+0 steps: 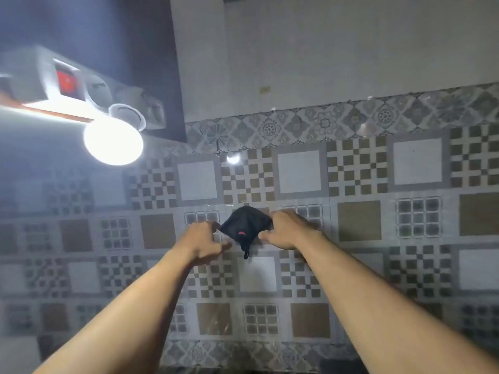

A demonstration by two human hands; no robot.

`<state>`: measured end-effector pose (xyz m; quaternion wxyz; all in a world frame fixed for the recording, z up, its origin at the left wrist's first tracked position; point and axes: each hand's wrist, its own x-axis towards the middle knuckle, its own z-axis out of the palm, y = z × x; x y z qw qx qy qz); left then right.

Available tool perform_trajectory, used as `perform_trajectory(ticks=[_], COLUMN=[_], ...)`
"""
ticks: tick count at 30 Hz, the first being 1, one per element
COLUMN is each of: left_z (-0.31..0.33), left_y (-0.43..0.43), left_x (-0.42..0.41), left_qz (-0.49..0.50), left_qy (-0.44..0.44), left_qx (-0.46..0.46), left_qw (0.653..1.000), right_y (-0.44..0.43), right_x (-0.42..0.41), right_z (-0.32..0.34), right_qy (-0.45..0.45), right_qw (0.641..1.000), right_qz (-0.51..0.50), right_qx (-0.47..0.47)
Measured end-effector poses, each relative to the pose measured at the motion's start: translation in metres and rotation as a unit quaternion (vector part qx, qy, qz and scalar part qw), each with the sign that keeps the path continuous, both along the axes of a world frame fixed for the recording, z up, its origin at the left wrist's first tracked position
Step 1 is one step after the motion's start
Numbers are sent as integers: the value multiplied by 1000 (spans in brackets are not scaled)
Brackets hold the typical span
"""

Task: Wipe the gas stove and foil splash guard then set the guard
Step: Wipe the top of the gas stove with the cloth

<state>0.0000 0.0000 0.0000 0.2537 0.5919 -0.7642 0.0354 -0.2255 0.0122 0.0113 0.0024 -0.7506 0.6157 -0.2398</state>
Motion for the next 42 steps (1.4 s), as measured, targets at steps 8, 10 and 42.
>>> perform_trajectory(ticks=[8, 10, 42], left_z=[-11, -16, -45], left_y=[-63, -71, 34], left_x=[-3, -5, -101], left_qz=[-11, -31, -93], left_qy=[12, 30, 323], left_qx=[-25, -29, 258], left_qw=[1000, 999, 906], right_y=[-62, -74, 48], right_x=[18, 22, -86], right_z=[-20, -26, -62], right_qy=[38, 20, -335], right_qw=[997, 994, 925], right_qz=[-22, -20, -7], right_qx=[-66, -107, 177])
